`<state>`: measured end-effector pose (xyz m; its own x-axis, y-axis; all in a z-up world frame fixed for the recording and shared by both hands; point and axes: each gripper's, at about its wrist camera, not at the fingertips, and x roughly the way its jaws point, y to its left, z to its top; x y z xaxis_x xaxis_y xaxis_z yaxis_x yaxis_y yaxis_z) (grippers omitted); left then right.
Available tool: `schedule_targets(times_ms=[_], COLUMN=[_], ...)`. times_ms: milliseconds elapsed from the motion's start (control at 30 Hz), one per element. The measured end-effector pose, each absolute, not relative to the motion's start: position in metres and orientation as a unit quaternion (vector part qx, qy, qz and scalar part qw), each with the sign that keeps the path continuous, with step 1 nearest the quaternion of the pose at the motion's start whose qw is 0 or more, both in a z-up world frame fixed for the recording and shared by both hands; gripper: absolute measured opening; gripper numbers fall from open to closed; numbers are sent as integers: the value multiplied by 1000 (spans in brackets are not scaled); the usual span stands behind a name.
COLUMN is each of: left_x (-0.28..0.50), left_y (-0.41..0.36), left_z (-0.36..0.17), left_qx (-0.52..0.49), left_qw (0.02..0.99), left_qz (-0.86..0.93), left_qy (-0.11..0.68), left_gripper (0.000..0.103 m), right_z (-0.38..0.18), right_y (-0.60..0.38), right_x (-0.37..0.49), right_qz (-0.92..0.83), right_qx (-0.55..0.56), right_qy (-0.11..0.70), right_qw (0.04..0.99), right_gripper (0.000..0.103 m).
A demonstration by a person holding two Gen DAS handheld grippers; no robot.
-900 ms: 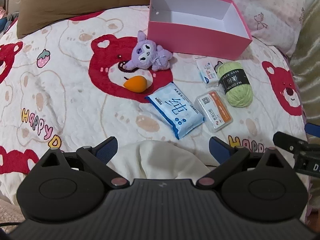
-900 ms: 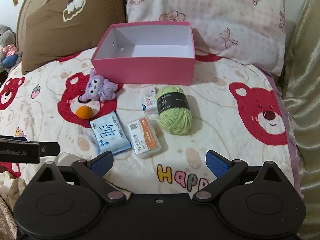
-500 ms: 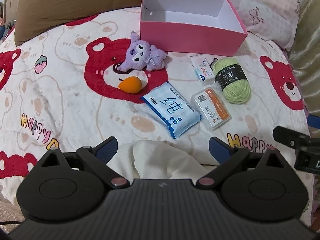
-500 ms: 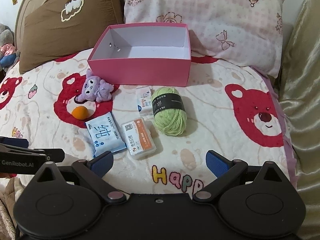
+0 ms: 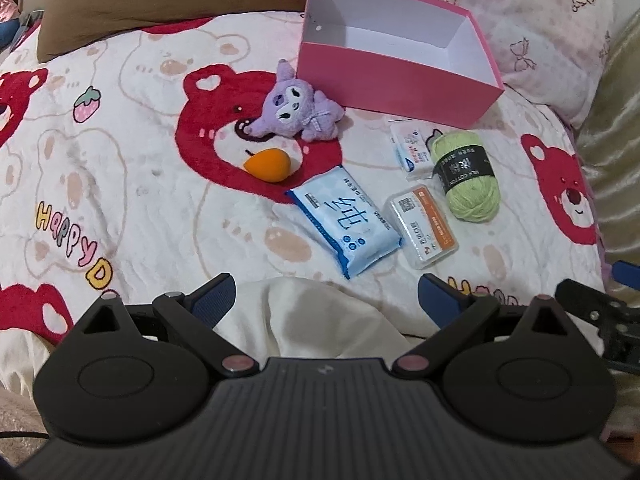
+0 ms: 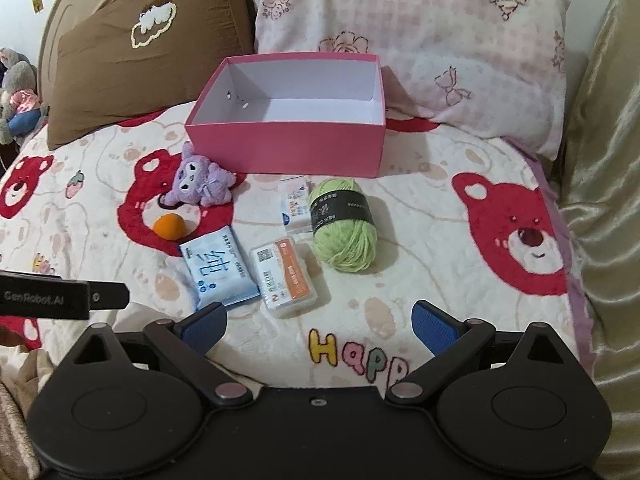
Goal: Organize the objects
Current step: 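Move the left gripper toward the blue-and-white wet-wipe pack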
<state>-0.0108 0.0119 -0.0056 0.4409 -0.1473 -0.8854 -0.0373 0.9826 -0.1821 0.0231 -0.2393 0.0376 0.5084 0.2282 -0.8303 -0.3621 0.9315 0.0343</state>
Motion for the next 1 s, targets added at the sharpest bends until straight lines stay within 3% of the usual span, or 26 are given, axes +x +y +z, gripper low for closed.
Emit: schedule_targets(times_ms=[1000], left_x=[-17], left_y=[10], left_z=[-1], left_qx=[-67], left_qw=[858], left_qz=[-37], left_qy=[507], left_gripper=[99], right_z=[31], right_y=[-233], right_x=[21], right_qz=[169], right_qx=[-102], right_qy=[462], right_qw=[864], right_gripper=[100])
